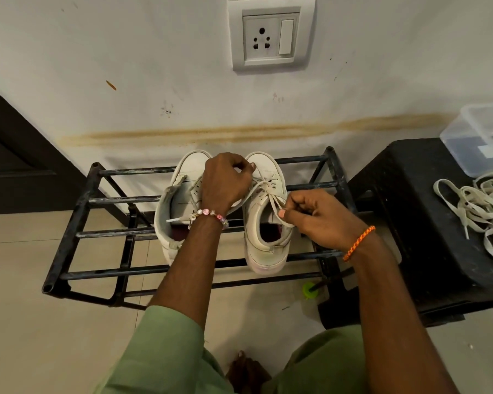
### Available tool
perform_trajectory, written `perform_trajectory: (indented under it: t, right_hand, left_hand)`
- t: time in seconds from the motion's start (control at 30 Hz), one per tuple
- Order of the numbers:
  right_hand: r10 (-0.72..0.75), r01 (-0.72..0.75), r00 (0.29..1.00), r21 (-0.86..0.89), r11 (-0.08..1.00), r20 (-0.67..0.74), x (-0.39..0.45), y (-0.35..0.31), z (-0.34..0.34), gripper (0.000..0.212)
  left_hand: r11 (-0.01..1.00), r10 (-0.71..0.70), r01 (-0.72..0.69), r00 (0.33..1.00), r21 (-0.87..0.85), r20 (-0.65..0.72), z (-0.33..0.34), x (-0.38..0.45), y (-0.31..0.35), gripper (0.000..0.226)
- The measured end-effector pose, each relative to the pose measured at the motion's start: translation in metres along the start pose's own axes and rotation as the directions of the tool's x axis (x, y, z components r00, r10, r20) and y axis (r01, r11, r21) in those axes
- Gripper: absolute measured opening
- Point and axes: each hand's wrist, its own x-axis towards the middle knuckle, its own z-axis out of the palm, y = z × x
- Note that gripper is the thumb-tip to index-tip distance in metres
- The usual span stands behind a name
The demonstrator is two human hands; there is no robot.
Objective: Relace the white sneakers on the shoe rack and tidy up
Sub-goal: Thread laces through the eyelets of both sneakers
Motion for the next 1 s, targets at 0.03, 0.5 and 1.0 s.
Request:
perform_trajectory:
  t: [0.03, 0.5, 1.0]
  right_hand:
    - [0.005, -0.005, 1.000, 0.004, 1.000, -0.006, 0.000, 0.001, 0.001, 0.025]
    - [0.088, -0.075, 0.991, 0.135, 0.988, -0.099, 0.005, 0.004, -0.002, 0.023]
    - [0.037, -0.041, 0.999, 0.141, 0.989, 0.027, 0.007, 0.006, 0.002, 0.020]
  left_hand:
    - [1.000, 0.000, 0.000, 1.000, -0.009, 0.017, 0.000, 0.000, 0.000, 0.017]
    - [0.963, -0.266, 0.260, 0.884, 0.070, 0.385, -0.021, 0.002, 0.009, 0.042]
    - [0.970, -0.213, 0.238, 0.930, -0.050, 0.299, 0.001, -0.005, 0.012, 0.019]
